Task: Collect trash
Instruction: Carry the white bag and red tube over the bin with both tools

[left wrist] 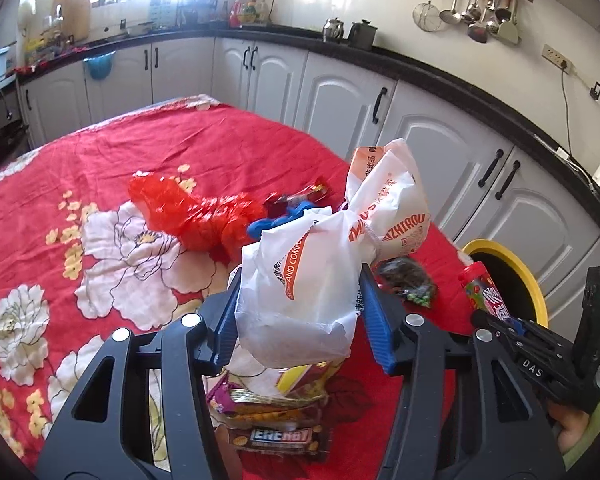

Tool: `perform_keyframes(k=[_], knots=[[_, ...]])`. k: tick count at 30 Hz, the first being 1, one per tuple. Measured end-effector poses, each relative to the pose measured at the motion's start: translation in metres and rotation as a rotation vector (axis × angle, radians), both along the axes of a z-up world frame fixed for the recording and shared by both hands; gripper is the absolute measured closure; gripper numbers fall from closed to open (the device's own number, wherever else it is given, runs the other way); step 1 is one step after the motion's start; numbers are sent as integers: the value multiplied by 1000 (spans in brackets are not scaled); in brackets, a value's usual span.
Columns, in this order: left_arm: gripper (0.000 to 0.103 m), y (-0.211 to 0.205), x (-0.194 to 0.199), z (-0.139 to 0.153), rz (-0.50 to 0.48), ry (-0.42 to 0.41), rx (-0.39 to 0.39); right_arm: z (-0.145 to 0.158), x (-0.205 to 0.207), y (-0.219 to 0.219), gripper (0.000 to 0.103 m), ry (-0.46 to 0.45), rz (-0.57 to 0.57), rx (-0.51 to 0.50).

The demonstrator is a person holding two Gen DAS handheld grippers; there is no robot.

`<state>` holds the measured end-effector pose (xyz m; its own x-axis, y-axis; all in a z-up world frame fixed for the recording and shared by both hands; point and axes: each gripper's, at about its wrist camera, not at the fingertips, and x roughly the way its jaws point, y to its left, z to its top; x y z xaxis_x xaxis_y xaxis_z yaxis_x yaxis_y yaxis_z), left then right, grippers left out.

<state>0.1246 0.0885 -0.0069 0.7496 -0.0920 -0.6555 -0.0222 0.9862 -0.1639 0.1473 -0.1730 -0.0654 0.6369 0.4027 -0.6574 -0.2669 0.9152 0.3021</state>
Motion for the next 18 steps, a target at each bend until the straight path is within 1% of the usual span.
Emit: perform_keyframes(k=[6, 18], knots=[[58, -20, -1, 7, -33, -19, -1, 10, -4, -19, 73, -26, -25, 16], [58, -59, 6, 6, -89, -22, -25, 29, -8, -58, 73, -75, -69, 15]])
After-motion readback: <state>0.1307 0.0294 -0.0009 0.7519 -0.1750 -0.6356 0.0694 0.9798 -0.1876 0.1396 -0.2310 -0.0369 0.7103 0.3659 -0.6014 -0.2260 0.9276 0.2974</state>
